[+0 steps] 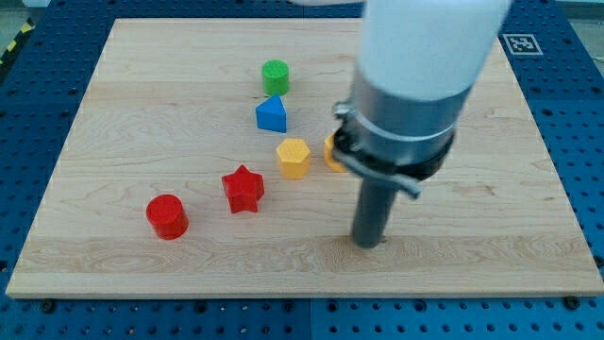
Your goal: Move your arm to the red circle
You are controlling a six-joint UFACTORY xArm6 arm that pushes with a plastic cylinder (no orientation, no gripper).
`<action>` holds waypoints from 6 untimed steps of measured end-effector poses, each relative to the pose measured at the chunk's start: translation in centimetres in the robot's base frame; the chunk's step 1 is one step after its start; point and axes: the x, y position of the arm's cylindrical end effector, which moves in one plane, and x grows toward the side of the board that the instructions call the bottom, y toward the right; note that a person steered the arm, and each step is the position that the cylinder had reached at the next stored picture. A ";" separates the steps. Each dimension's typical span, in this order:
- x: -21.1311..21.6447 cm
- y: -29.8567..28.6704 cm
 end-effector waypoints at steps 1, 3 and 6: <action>2.2 -5.3; 2.6 -20.6; 0.5 -23.8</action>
